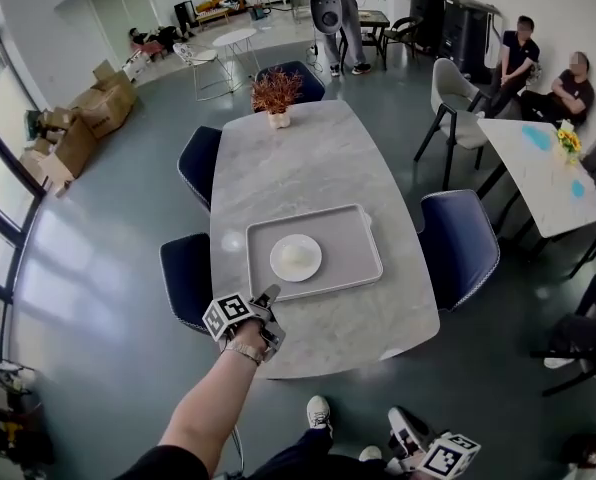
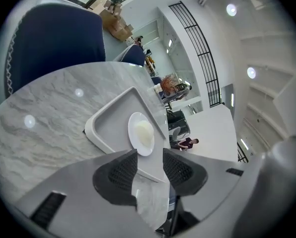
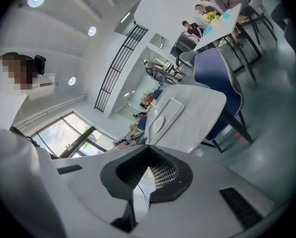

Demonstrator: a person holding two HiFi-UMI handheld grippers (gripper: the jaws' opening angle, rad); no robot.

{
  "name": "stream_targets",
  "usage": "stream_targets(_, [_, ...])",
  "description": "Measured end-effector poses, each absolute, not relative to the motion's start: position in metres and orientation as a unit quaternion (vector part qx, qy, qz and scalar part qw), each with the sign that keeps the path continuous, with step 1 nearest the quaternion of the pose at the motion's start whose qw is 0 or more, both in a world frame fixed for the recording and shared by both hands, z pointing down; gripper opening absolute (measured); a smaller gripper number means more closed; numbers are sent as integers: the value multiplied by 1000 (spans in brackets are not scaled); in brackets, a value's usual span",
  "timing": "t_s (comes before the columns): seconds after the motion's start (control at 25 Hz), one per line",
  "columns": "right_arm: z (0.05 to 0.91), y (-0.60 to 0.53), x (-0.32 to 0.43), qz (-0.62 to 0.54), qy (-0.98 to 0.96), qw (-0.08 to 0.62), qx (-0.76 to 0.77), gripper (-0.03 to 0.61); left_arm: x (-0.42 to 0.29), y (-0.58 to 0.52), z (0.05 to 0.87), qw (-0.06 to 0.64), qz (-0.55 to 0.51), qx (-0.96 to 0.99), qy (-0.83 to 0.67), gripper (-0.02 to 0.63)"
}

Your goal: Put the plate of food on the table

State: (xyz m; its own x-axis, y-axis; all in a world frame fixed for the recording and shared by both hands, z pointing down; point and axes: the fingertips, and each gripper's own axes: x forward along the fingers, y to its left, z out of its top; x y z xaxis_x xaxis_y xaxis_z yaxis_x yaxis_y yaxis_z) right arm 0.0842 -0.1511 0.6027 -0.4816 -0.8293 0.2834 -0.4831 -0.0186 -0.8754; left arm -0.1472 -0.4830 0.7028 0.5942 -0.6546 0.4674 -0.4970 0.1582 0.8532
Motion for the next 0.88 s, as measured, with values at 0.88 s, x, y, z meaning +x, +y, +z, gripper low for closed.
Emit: stream_targets(0.88, [581, -4, 132, -512, 794, 102, -312, 9, 8, -90, 533, 434, -79, 865, -239, 8])
